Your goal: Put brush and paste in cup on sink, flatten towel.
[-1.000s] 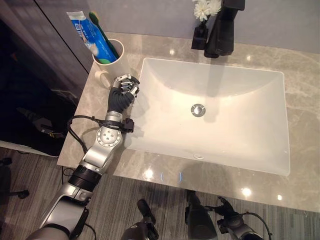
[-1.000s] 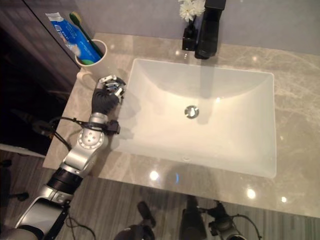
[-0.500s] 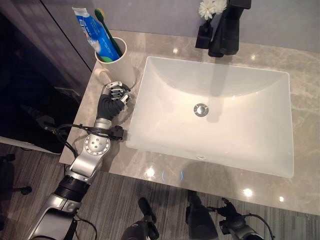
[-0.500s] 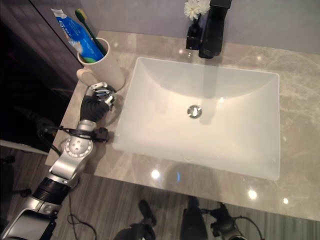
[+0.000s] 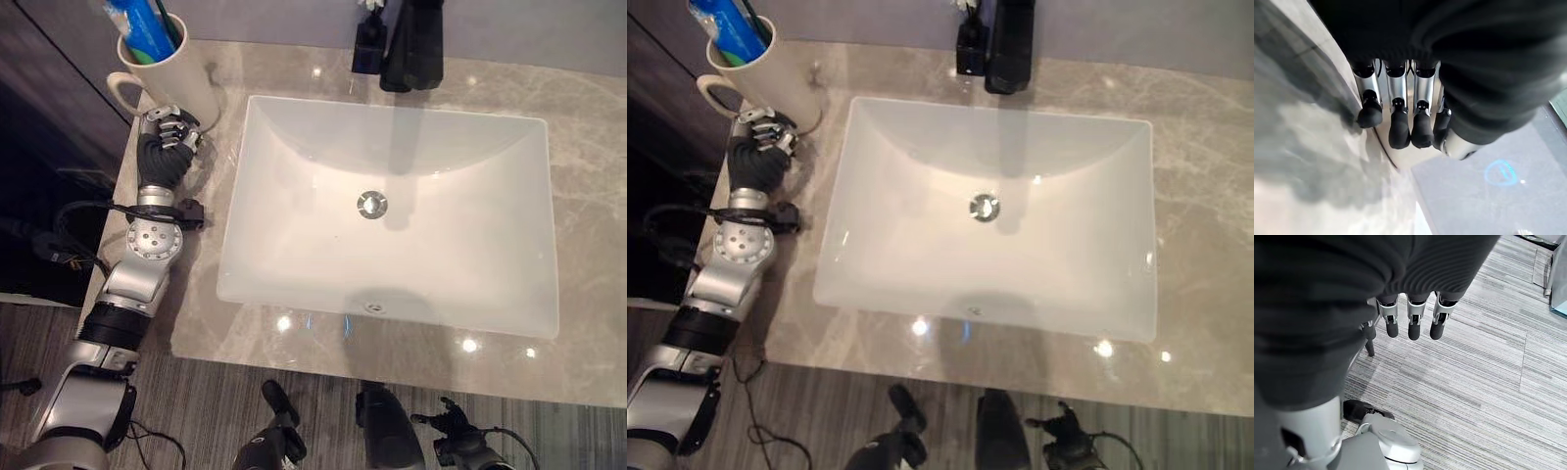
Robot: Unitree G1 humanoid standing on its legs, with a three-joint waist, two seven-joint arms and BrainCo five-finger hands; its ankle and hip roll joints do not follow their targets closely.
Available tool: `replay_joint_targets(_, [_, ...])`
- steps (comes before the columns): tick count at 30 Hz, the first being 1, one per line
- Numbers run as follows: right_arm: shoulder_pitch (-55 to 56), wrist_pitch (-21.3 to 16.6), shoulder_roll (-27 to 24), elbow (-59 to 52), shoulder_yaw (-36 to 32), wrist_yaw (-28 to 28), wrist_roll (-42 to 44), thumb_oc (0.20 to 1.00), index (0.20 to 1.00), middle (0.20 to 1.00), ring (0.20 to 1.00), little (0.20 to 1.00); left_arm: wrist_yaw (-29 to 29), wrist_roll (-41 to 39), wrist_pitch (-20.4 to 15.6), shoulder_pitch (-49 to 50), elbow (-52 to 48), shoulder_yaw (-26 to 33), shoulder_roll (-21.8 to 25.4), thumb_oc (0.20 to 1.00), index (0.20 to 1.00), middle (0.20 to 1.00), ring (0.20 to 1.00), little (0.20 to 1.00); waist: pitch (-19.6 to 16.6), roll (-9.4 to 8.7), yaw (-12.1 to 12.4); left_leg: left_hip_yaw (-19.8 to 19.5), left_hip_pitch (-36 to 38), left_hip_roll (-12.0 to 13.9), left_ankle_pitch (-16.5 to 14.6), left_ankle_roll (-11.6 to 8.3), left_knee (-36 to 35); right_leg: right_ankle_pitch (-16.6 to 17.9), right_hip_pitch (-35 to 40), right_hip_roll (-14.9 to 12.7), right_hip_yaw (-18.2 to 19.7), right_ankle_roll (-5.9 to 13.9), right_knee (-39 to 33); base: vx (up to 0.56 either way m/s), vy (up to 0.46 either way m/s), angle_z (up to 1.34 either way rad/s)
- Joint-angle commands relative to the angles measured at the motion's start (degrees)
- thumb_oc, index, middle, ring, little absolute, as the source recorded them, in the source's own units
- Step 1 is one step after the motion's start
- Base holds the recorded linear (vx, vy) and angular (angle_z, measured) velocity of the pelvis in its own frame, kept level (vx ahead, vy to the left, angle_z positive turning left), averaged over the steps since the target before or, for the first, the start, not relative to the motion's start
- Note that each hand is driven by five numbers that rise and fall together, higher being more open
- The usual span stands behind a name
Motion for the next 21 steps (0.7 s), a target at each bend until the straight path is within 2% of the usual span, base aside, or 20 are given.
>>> replay_joint_targets(1, [-0.46, 0.03, 0.60, 1.19, 1.77, -1.07, 1.13, 1.000, 1.000, 1.000, 1.000, 1.000, 2.15, 1.61, -1.48, -1.02, 2.53, 0.39, -0.83, 0.200, 0.200, 0.200, 0.200, 0.200, -0.41, -1.22, 0.66, -5.41, 1.30, -0.08, -0.15, -2.66, 0.32, -4.69, 2.67, -1.25, -0.01, 2.31, 3.20, 0.03, -0.019, -0.06])
replay_joint_targets(6, [-0.30, 0.24, 0.78, 1.53, 1.89, -0.90, 1.11, 1.000, 1.000, 1.000, 1.000, 1.000, 1.48, 1.51, -1.47, 0.73, 1.15, 0.58, -1.31, 0.200, 0.200, 0.200, 0.200, 0.200, -0.72, -0.90, 0.81, -5.52, 1.96, 0.23, -0.27, -2.98, 0.32, -4.94, 3.06, -1.04, -0.20, 2.18, 3.15, 0.02, -0.006, -0.01])
replay_joint_targets(8, [0.26, 0.31, 0.62, 2.09, 0.69, -1.14, 1.29, 1.000, 1.000, 1.000, 1.000, 1.000, 0.51, 1.67, -1.67, 5.86, -2.67, 2.94, -1.34, 0.200, 0.200, 0.200, 0.200, 0.200, -1.27, -0.31, 1.35, -5.93, 3.04, 0.27, -0.76, -3.05, 0.32, -5.34, 4.46, -0.85, -0.61, 1.92, 2.68, 0.07, -0.014, -0.05])
replay_joint_targets(11, [0.64, 0.28, 0.35, 2.43, -0.01, -1.15, 1.25, 1.000, 1.000, 1.000, 1.000, 1.000, 0.66, 1.66, -1.68, 8.29, -3.03, 4.87, -1.68, 0.200, 0.200, 0.200, 0.200, 0.200, -1.60, 0.09, 1.65, -6.15, 3.24, 0.36, -0.87, -3.18, 0.32, -5.17, 5.02, -0.88, -1.22, 2.03, 2.01, 0.01, -0.004, 0.02])
replay_joint_targets(21, [0.69, 0.80, -0.13, 3.67, 0.28, -1.12, 0.65, 1.000, 1.000, 1.000, 1.000, 1.000, 2.20, -0.84, -1.55, 2.99, 4.45, 4.40, 0.06, 0.200, 0.200, 0.200, 0.200, 0.200, -1.37, -0.05, 0.97, -5.98, 2.53, 0.84, -0.37, -3.47, 0.32, -4.67, 4.30, -0.48, -1.33, 2.10, 1.77, 0.00, -0.007, 0.05])
